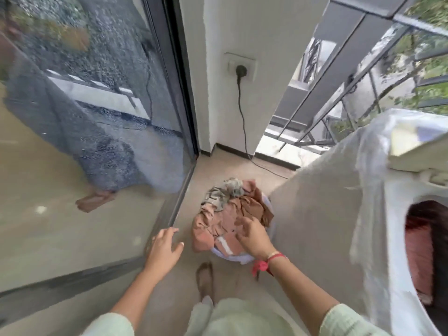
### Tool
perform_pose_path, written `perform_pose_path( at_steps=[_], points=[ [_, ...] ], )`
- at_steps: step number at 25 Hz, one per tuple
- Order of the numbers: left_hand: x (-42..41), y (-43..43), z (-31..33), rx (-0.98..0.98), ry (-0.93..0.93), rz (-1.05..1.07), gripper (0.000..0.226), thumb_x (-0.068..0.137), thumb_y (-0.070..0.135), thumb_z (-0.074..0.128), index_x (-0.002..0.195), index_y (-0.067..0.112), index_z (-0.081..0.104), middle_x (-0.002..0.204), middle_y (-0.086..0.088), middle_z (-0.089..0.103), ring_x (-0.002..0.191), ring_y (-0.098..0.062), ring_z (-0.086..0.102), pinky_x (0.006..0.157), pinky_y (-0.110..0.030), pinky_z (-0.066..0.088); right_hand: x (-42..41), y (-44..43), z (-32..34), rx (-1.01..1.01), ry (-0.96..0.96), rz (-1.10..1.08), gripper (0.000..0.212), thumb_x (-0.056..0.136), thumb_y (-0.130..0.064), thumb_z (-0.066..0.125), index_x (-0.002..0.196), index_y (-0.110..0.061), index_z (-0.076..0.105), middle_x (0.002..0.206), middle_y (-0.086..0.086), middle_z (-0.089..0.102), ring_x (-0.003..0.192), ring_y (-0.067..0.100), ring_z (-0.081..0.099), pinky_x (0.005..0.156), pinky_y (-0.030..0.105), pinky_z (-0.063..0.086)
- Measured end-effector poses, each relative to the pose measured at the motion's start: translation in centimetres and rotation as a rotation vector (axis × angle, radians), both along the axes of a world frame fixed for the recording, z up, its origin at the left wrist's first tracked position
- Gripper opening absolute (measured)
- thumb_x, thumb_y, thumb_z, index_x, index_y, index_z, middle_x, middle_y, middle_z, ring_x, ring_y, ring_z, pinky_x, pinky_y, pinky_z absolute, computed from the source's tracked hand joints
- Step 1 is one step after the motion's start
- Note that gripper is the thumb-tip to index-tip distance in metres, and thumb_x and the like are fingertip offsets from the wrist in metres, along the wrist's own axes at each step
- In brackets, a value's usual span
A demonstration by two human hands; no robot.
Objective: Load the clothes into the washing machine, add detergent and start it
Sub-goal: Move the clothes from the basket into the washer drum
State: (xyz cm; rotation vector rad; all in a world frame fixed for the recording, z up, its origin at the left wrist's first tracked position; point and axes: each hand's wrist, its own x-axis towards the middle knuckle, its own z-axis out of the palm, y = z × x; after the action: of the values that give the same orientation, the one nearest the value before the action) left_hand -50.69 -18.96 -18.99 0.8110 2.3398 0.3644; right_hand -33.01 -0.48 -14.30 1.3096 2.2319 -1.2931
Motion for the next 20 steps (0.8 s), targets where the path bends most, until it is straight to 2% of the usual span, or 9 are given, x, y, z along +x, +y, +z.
perform_pose_path(
  at_steps=[4, 7, 9, 11, 13, 14, 16, 18, 20],
  points=[
    [-2.4, 2.8, -8.2, -0.130, -0.096, -0.097, 0.038, 0.080, 0.023, 0.066, 0.117, 0.015, 0.058, 0.115, -0.014, 0.055, 0.110, -0.037, 0.053, 0.092, -0.046, 0.043, -0.7, 3.2, -10.2, 0.039, -0.191, 0.012, 0.028, 0.083, -0.010, 0.056, 0.110, -0.009, 0.063, 0.111, 0.018, 0.056, 0.106, 0.034, 0.056, 0.085, 0.030, 0.041],
    [-2.6, 5.6, -13.8, -0.190, 0.000, -0.236, 0.046, 0.084, 0.030, 0.062, 0.126, 0.017, 0.050, 0.125, -0.009, 0.048, 0.118, -0.032, 0.048, 0.095, -0.044, 0.040, -0.2, 3.7, -18.5, 0.024, -0.350, 0.098, 0.037, 0.083, -0.012, 0.054, 0.121, -0.009, 0.056, 0.115, 0.020, 0.052, 0.105, 0.038, 0.056, 0.085, 0.035, 0.043],
    [-1.7, 7.5, -17.6, -0.174, 0.078, -0.353, 0.057, 0.083, 0.035, 0.061, 0.134, 0.016, 0.042, 0.135, -0.008, 0.041, 0.123, -0.032, 0.044, 0.097, -0.045, 0.038, 0.6, 3.2, -24.1, 0.017, -0.413, 0.169, 0.048, 0.083, -0.015, 0.056, 0.130, -0.011, 0.047, 0.124, 0.017, 0.048, 0.111, 0.036, 0.054, 0.090, 0.036, 0.042],
    [-0.8, 8.5, -20.9, -0.201, 0.029, -0.456, 0.075, 0.081, 0.039, 0.064, 0.143, 0.018, 0.028, 0.147, -0.010, 0.027, 0.131, -0.034, 0.036, 0.103, -0.047, 0.033, 1.5, 1.6, -29.0, 0.027, -0.414, 0.244, 0.066, 0.079, -0.026, 0.062, 0.139, -0.016, 0.036, 0.136, 0.013, 0.040, 0.122, 0.033, 0.046, 0.099, 0.037, 0.039],
    [0.2, 8.1, -23.8, -0.311, -0.051, -0.568, 0.096, 0.075, 0.048, 0.069, 0.149, 0.025, 0.013, 0.154, -0.009, 0.011, 0.142, -0.033, 0.017, 0.110, -0.049, 0.024, 1.9, -0.2, -32.5, 0.037, -0.400, 0.328, 0.078, 0.070, -0.039, 0.068, 0.138, -0.027, 0.032, 0.144, 0.009, 0.031, 0.132, 0.032, 0.035, 0.101, 0.044, 0.038],
    [0.6, 7.6, -25.1, -0.334, -0.036, -0.628, 0.103, 0.070, 0.049, 0.073, 0.150, 0.027, 0.011, 0.155, -0.009, 0.011, 0.144, -0.032, 0.011, 0.110, -0.051, 0.024, 2.1, -0.9, -34.1, 0.068, -0.401, 0.359, 0.074, 0.068, -0.042, 0.068, 0.133, -0.031, 0.036, 0.144, 0.007, 0.030, 0.132, 0.032, 0.033, 0.098, 0.047, 0.039],
    [1.0, 6.6, -26.5, -0.285, 0.112, -0.724, 0.104, 0.055, 0.037, 0.086, 0.144, 0.025, 0.033, 0.148, -0.010, 0.033, 0.139, -0.033, 0.028, 0.097, -0.051, 0.041, 2.3, -1.4, -35.8, 0.157, -0.374, 0.397, 0.053, 0.074, -0.041, 0.063, 0.123, -0.030, 0.048, 0.139, 0.006, 0.039, 0.127, 0.030, 0.038, 0.096, 0.048, 0.038],
    [0.8, 6.1, -27.2, -0.170, 0.229, -0.734, 0.079, 0.042, 0.014, 0.088, 0.115, 0.025, 0.061, 0.126, -0.006, 0.056, 0.118, -0.032, 0.055, 0.074, -0.044, 0.053, 2.6, -1.3, -36.5, 0.212, -0.270, 0.451, 0.032, 0.080, -0.030, 0.056, 0.112, -0.023, 0.057, 0.124, 0.006, 0.055, 0.119, 0.029, 0.047, 0.096, 0.044, 0.037],
    [-0.2, 6.3, -27.1, -0.083, 0.257, -0.759, 0.052, 0.046, 0.009, 0.085, 0.092, 0.025, 0.068, 0.110, -0.005, 0.064, 0.104, -0.033, 0.062, 0.069, -0.042, 0.052, 3.1, -0.7, -35.6, 0.116, -0.117, 0.364, 0.021, 0.081, -0.017, 0.052, 0.101, -0.013, 0.058, 0.105, 0.010, 0.063, 0.102, 0.030, 0.056, 0.086, 0.038, 0.043]
  ],
)
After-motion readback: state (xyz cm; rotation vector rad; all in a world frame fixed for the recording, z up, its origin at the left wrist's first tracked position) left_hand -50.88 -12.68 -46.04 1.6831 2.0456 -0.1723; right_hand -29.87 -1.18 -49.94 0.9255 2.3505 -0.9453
